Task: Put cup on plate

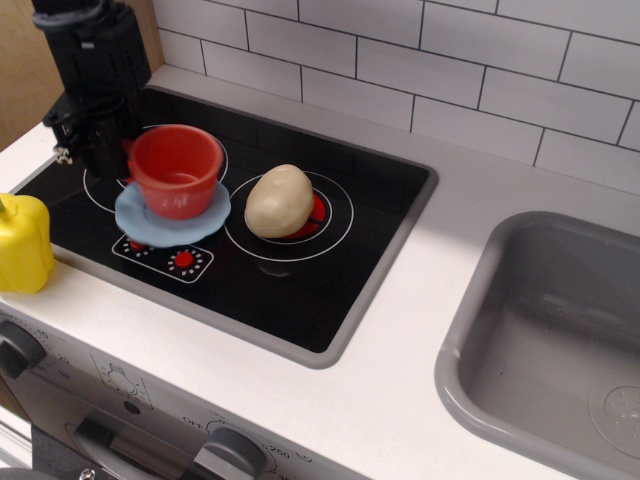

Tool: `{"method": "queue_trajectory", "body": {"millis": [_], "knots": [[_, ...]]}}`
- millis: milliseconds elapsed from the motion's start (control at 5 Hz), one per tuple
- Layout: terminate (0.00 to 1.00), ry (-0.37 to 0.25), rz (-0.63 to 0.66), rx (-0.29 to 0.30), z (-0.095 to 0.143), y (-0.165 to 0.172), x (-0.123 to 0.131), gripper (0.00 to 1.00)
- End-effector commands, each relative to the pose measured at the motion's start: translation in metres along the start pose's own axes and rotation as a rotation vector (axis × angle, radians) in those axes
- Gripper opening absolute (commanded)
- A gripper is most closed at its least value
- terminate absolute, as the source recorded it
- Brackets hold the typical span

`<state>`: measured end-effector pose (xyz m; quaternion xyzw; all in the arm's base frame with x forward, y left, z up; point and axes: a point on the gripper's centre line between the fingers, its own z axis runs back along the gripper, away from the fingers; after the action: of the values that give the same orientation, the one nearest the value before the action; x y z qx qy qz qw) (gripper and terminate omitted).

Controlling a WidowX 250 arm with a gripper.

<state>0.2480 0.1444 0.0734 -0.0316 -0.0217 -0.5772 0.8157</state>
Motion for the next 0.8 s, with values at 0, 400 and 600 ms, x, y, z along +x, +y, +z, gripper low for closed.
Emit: {"method": "queue_trajectory", "body": {"millis": [0,400,600], "knots": [[0.00,-0.001,0.072,0.047,0.031,0.015,-0.004,1.00],[0.00,-0.070,0.189,0.065,0.072,0.031,0.009,1.00],[0.00,-0.070,0.189,0.065,0.072,0.031,0.009,1.00]]}}
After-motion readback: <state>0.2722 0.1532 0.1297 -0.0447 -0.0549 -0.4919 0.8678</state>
